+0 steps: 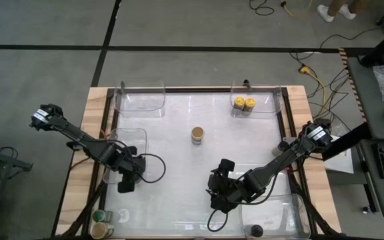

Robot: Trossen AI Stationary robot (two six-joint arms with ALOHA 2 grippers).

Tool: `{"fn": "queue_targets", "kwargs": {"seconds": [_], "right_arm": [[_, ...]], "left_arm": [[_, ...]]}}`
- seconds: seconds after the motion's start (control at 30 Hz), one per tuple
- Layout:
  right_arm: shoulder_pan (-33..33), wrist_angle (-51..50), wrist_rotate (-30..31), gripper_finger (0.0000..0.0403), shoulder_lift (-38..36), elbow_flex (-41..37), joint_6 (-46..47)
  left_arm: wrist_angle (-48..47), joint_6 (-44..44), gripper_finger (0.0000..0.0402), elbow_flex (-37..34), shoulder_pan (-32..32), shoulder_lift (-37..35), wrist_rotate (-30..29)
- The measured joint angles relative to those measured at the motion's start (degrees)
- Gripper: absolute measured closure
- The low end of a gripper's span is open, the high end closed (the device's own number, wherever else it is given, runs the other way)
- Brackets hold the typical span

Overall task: Sort spices by type
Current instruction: Put the top green seasoning bottle into the middle transparent bin

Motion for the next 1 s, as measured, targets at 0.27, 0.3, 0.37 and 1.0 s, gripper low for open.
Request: {"fn": "queue_targets", "kwargs": {"seconds": [0.27,0.3,0.37,1.0], "right_arm": [[0.0,0.0,0.0,0.0044,0.0,0.0,0.0],[0.0,0.0,0.0,0.0044,0.0,0.0,0.0],[0.0,0.0,0.0,0.0044,0.0,0.0,0.0],[0.0,0.0,-0.1,0.0044,0.0,0.0,0.0]], "left_arm": [[0.2,0.1,0.0212,0.0,0.0,0.1,0.0],[0.2,0.1,0.021,0.0,0.0,0.1,0.0],[0.3,0.5,0.0207,0.0,0.0,0.2,0.0],[0.4,0.8,0.0201,0.0,0.0,0.2,0.0]]}}
